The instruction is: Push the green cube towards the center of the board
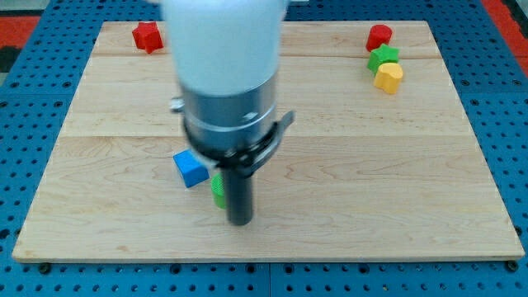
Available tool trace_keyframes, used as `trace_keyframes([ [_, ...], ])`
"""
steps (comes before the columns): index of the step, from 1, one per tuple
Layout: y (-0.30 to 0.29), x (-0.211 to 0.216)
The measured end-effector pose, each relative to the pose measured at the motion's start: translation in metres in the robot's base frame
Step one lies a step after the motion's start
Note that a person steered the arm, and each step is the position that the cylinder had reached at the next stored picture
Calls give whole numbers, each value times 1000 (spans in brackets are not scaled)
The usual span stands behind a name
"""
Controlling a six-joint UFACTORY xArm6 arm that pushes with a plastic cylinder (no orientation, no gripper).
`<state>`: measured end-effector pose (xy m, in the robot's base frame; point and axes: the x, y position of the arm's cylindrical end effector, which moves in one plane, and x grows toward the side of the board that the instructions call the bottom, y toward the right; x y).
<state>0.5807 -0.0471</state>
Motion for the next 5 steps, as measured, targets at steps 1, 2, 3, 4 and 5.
trace_keyframes([
  [1,-23,-2],
  [2,-10,-44],
  [3,8,-80],
  [4,28,-106],
  [5,32,-136],
])
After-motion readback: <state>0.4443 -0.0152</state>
